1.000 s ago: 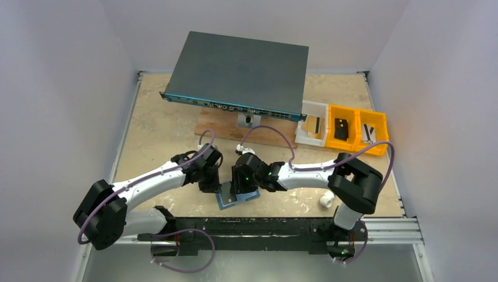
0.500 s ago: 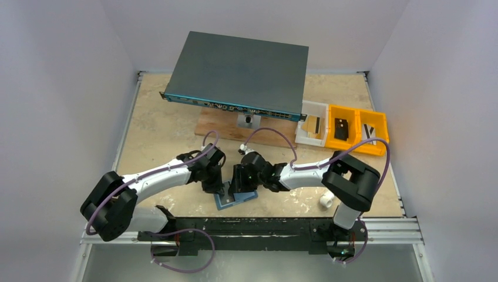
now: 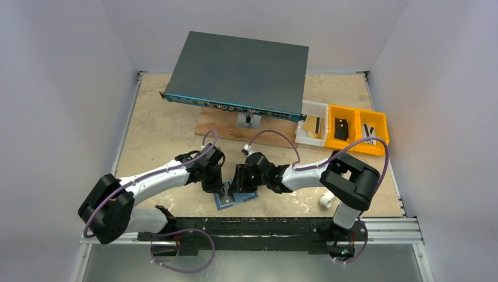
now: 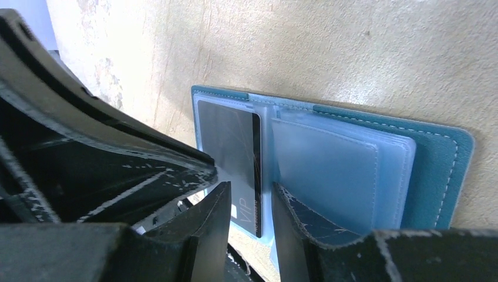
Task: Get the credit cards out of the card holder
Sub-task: Remove the credit card from the card holder.
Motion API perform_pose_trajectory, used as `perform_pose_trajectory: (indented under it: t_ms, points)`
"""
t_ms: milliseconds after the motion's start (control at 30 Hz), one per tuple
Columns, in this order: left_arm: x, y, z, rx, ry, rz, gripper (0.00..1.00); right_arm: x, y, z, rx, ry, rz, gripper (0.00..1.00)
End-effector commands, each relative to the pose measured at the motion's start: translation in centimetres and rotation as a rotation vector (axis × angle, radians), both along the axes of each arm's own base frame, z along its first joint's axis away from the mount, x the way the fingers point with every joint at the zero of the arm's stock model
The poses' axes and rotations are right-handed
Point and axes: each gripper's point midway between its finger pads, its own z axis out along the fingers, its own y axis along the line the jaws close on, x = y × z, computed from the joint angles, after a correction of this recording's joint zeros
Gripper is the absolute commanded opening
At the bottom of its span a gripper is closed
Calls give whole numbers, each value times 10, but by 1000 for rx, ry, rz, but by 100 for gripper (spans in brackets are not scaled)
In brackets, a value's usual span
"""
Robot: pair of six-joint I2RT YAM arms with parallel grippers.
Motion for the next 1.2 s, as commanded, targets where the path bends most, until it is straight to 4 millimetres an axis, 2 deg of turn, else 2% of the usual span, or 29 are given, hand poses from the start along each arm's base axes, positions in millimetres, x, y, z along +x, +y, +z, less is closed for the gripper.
perform_pose_trajectory:
  t_ms: [0, 133, 567, 1033, 1167]
  points:
    - [-3, 20, 6, 51, -39, 37, 8, -12, -11, -19, -30, 68, 0, 32]
    - [-7, 24, 5, 58, -36, 40, 8, -12, -10, -19, -26, 69, 3, 32]
    - [-4, 18, -5, 60, -9, 36, 6, -13, -9, -21, -34, 72, 13, 32]
    - [2, 2, -10, 11, 4, 17, 5, -16, -1, -22, -3, 88, 50, 32]
    - [1, 6, -16, 44, 25, 27, 2, -12, -8, -22, 15, 99, 28, 32]
